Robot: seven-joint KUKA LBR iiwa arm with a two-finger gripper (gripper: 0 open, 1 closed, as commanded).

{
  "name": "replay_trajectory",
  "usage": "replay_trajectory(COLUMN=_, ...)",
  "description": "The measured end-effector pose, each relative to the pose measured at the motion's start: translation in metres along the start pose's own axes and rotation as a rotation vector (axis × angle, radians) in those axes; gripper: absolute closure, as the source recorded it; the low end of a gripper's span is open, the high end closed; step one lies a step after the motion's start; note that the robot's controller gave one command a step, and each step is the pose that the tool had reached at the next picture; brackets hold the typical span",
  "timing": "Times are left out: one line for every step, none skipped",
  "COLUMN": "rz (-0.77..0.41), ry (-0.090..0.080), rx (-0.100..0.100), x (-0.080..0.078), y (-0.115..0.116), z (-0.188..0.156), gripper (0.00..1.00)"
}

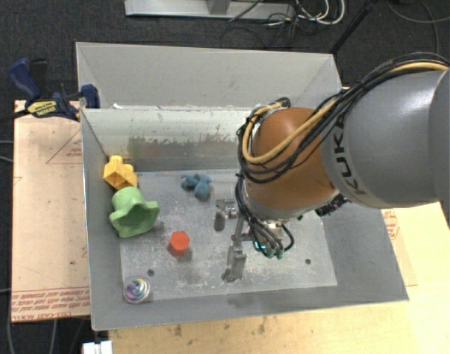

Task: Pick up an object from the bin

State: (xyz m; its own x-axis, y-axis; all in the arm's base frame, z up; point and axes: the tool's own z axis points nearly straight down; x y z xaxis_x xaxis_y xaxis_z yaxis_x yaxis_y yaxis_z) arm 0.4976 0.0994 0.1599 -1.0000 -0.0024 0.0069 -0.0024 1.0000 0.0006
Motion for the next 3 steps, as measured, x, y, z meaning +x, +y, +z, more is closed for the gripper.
replay_trajectory(rz=-0.462, ry=-0.006, rx=-0.001, x=-0.002, y=0.116, z=0.074, gripper=0.00)
replay_trajectory(rz=-0.437, ry=-0.015, rx=0.004, x=-0.003, y=0.052, z=-0.007, gripper=0.00)
replay_trajectory(rz=-0.716, ry=-0.011, rx=0.008, x=-0.058, y=0.070, z=0.067, gripper=0.00)
